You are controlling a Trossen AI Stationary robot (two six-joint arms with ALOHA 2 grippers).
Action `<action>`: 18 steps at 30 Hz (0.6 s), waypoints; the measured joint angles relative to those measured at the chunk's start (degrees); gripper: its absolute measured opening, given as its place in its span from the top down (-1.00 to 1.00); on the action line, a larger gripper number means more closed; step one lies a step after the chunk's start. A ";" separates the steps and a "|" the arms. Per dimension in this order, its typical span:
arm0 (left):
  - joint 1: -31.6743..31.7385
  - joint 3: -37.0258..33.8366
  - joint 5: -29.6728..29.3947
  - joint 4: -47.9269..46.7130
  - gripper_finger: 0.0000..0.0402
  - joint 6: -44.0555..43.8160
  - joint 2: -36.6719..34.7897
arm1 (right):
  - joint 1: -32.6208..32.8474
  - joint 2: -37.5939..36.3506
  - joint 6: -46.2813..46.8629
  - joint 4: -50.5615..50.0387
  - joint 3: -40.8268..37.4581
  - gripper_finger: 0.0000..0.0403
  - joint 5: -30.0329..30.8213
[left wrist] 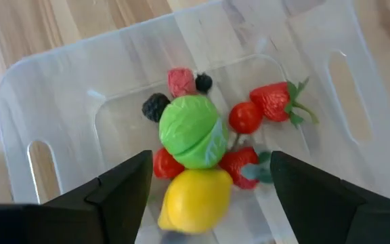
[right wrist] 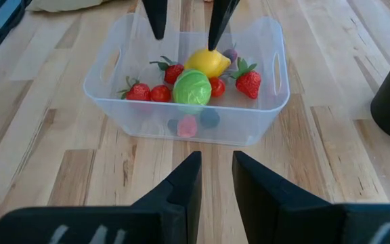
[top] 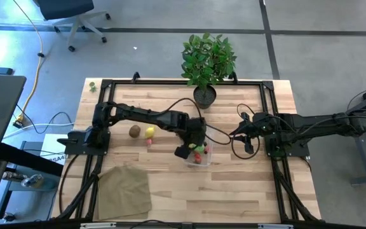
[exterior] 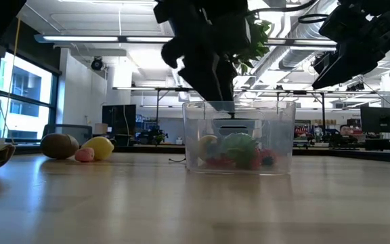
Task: Pick and placing Produce into tupperware
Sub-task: Put the lemon into the transparent container
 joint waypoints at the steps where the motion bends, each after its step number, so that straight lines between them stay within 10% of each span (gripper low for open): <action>1: 0.38 0.56 0.73 -1.30 -0.41 0.03 -0.11 | -0.02 0.00 0.02 0.00 0.00 0.64 0.00; 18: 5.95 1.44 5.36 -12.67 -0.15 0.21 -7.92 | -0.01 0.02 0.01 0.00 0.00 0.64 0.00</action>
